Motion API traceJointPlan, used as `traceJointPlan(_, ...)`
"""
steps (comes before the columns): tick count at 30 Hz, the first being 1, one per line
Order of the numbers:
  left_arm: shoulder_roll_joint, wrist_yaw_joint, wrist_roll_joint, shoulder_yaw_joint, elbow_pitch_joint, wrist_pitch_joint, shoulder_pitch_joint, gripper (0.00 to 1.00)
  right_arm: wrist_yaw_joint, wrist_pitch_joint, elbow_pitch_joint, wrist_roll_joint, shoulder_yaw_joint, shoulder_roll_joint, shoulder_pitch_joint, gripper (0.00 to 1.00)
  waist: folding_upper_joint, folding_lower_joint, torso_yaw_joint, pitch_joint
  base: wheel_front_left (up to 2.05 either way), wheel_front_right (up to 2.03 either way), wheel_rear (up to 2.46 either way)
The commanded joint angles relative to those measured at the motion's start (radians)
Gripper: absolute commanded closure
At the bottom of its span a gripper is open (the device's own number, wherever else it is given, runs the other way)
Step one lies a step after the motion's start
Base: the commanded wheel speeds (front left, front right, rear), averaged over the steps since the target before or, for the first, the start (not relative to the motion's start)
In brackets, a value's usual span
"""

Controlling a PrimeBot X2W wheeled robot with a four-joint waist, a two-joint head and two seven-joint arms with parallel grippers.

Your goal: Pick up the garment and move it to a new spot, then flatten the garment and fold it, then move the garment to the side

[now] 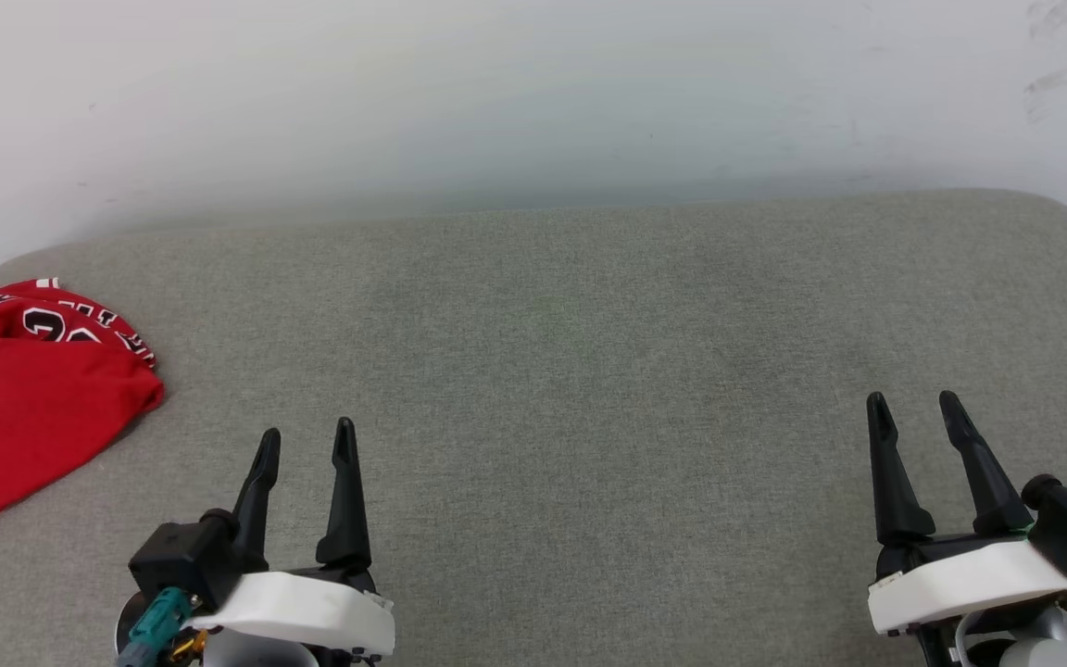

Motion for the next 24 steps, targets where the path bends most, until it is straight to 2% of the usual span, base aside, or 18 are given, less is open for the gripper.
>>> traceJointPlan(1, 0.022, 0.024, 0.032, -0.027, -0.009, -0.011, -0.007, 0.0, 0.002, -0.012, -0.006, -0.039, 0.001, -0.002, -0.004, 0.0, 0.0, 0.0, 0.0, 0.0, 0.0, 0.0, 0.0)
traceJointPlan(9, 0.089, 0.138, 0.111, -0.129, 0.018, -0.031, -0.012, 0.0, 0.002, -0.03, 0.004, -0.142, 0.017, -0.002, -0.003, 0.0, 0.0, 0.0, -0.004, -0.001, 0.0, 0.0, 0.0)
traceJointPlan(15, 0.12, 0.19, 0.145, -0.196, 0.01, -0.044, -0.028, 0.0, 0.002, -0.045, -0.008, -0.207, 0.026, -0.002, -0.002, 0.0, 0.0, 0.0, -0.006, 0.002, 0.0, 0.0, 0.0)
traceJointPlan(20, 0.104, 0.184, 0.129, -0.2, -0.016, -0.055, -0.017, 0.0, 0.001, -0.056, -0.022, -0.218, 0.026, -0.002, 0.003, 0.0, 0.0, 0.0, -0.006, 0.003, 0.0, 0.0, 0.0)
traceJointPlan(24, 0.066, 0.129, 0.104, -0.143, -0.026, -0.064, 0.008, 0.0, 0.001, -0.064, -0.026, -0.191, 0.018, -0.002, 0.01, 0.0, 0.0, 0.0, -0.006, 0.005, 0.0, 0.0, 0.0)
